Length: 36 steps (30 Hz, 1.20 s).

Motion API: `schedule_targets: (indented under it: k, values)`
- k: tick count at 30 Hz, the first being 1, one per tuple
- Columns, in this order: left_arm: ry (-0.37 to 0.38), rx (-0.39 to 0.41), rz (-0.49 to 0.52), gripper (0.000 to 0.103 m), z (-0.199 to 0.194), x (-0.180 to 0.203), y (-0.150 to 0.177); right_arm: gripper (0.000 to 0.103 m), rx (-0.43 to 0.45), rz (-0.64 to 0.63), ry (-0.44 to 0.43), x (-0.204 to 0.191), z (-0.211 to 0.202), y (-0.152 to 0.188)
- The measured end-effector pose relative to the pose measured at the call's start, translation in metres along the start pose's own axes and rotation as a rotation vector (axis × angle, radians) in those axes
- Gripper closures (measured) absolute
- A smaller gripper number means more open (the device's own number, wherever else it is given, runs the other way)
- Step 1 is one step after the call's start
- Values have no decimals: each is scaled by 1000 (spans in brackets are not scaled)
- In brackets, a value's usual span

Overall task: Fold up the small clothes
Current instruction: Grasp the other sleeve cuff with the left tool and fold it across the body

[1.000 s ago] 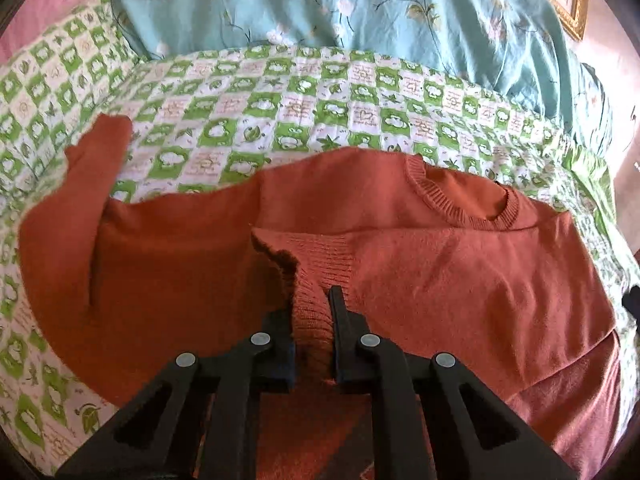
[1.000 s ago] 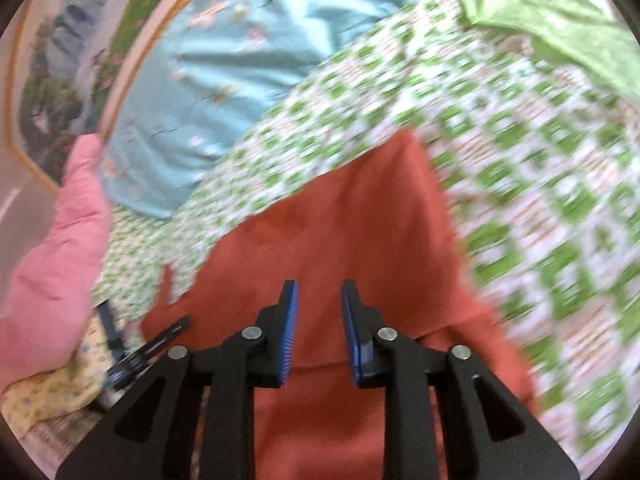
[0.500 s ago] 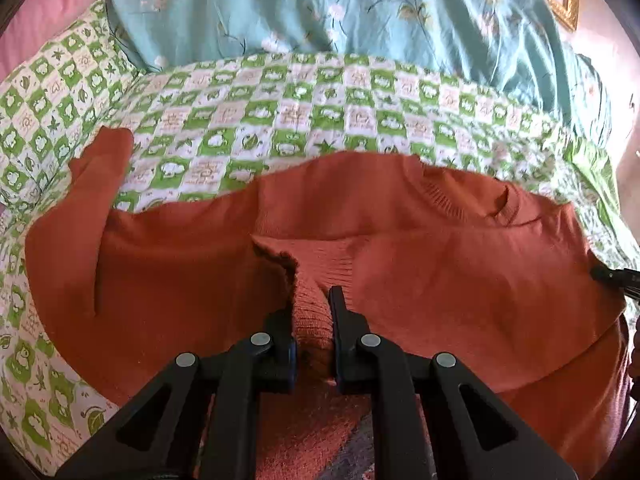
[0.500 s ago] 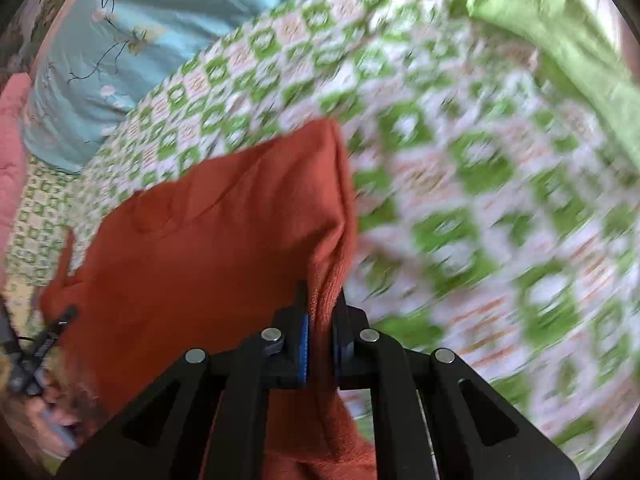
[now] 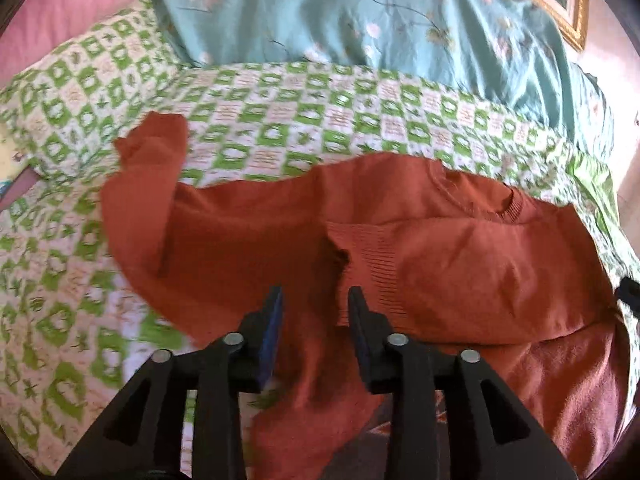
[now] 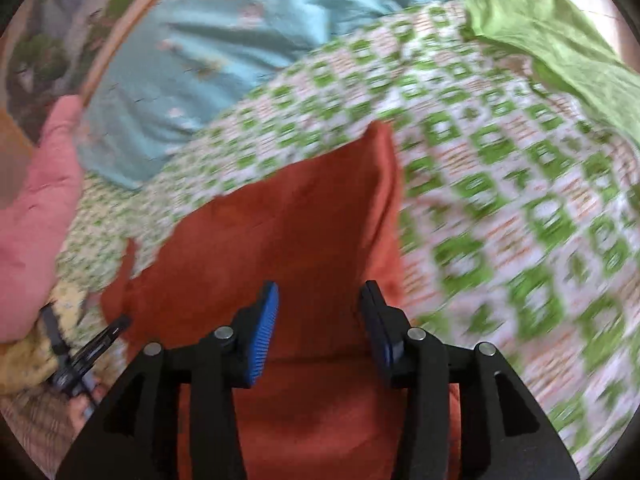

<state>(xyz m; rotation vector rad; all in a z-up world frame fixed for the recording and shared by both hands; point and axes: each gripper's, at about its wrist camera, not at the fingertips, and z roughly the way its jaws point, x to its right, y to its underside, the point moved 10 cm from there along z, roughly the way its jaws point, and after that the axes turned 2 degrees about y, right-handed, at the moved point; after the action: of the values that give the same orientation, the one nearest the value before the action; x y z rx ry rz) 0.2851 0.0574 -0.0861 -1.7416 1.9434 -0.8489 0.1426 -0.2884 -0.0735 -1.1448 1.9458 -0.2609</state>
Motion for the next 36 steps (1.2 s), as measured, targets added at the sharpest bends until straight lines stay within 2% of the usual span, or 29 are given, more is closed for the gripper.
schedule_targets:
  k: [4,6,8,14,18,23,27,31,32,33,34,35,36]
  values:
    - [-48,25,-35,53,-11,-24,-12,57,-49,-32,-64,-27,1,24]
    - [-61,36,-60,42,-15,-39,-20,57,-70,-65,-68,-38,2,34]
    - [-67,45,-90,35,-16,-54,-29,57,-85,-78,-90,-48,3,43]
    - [-68,59,-233,34,-13,-114,-60,57,-124,-105,-118,-66,9,59]
    - [-63,32,-339,34,12,-158,-75,57,-158,-120,-130,-75,17,68]
    - [-57,-22,-489,34,65,-212,-93,57,-201,-148,-143,-88,27,78]
    - [-1,-76,-595,34,110,-243,-107,57,-236,-152,-147,-93,35,86]
    - [50,-63,-671,35,133,-263,-124,57,-285,-167,-159,-97,44,98]
    - [63,-57,-676,36,135,-264,-127,57,-293,-165,-166,-98,46,99]
    - [80,-55,-671,42,138,-263,-132,57,-299,-156,-176,-98,48,100]
    - [80,-57,-651,53,142,-261,-136,57,-302,-151,-181,-99,49,101]
    - [79,-66,-630,86,145,-258,-138,57,-304,-148,-186,-100,50,102]
    - [79,-82,-595,96,149,-251,-139,57,-305,-149,-189,-102,50,103]
